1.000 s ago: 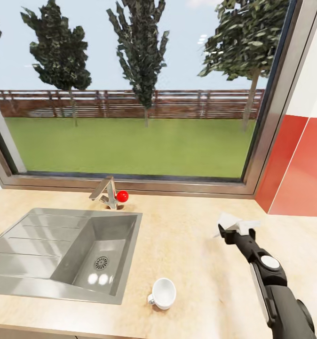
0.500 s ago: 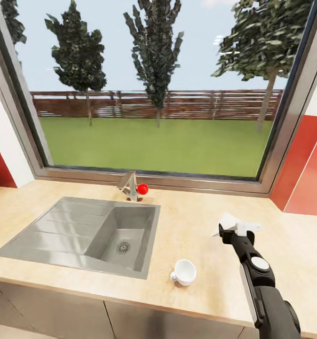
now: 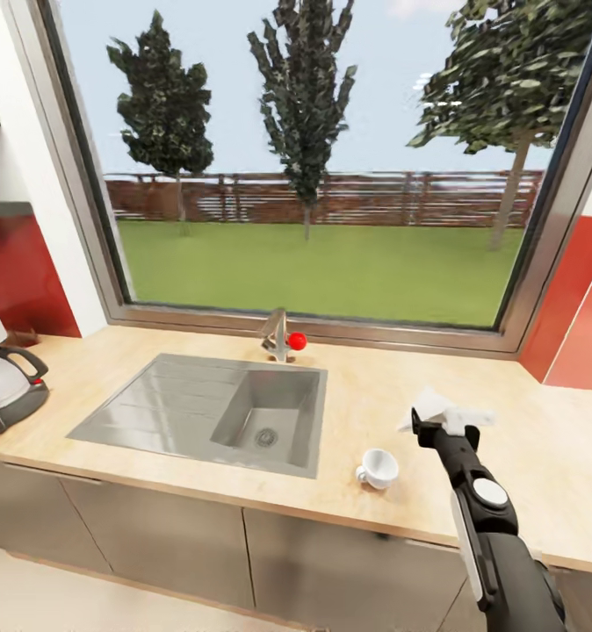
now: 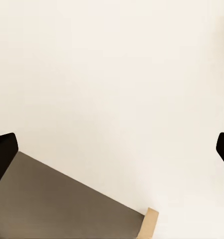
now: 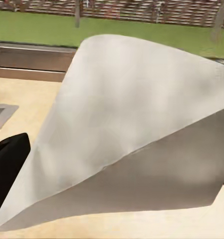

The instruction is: Set up a coffee station on the kitchen countertop: keep the coffee maker on the countertop, move the bottle of coffee from the kitchen shelf to the counter next to the coffee maker, place a paper coffee filter on top of the coffee maker, put the saucer next to the coffee maker with the coffee cup on the saucer, and place the electric kettle next to the coffee maker.

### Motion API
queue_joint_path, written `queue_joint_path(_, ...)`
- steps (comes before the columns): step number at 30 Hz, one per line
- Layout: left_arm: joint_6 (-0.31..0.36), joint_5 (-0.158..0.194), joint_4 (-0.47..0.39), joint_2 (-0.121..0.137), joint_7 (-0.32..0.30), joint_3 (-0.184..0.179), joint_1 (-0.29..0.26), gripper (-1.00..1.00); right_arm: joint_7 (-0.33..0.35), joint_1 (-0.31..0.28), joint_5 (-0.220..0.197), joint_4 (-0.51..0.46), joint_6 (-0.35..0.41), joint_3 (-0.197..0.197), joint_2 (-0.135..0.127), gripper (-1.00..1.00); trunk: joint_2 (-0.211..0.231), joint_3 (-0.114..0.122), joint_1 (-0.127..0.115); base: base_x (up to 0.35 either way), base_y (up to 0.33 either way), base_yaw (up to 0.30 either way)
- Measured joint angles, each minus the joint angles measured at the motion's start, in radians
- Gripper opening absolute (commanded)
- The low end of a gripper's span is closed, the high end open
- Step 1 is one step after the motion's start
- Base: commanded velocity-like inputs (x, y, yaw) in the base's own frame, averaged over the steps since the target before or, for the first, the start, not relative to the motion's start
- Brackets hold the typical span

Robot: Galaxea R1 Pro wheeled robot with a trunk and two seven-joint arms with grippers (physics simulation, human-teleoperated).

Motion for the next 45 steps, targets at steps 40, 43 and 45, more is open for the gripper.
queue_joint_path(40, -0.006, 0.000, -0.009, -0.010, -0.008, -0.004, -0.001, 1.00, -0.013, -0.147, -0.107, -0.032, -0.293, 0.234, 0.103, -1.00, 0.000, 0.000, 0.000, -0.004, 0.014, 0.000)
queue_joint_path(43, -0.005, 0.001, -0.008, -0.009, -0.008, -0.003, 0.000, 1.00, -0.151, -0.232, -0.107, -0.032, -0.205, 0.341, 0.103, -1.00, 0.000, 0.000, 0.000, 0.000, 0.000, 0.000)
queue_joint_path(45, -0.006, 0.005, -0.007, -0.007, -0.008, -0.002, 0.000, 1.00, -0.181, -0.248, -0.108, -0.031, -0.192, 0.389, 0.103, -1.00, 0.000, 0.000, 0.000, -0.052, 0.040, 0.000)
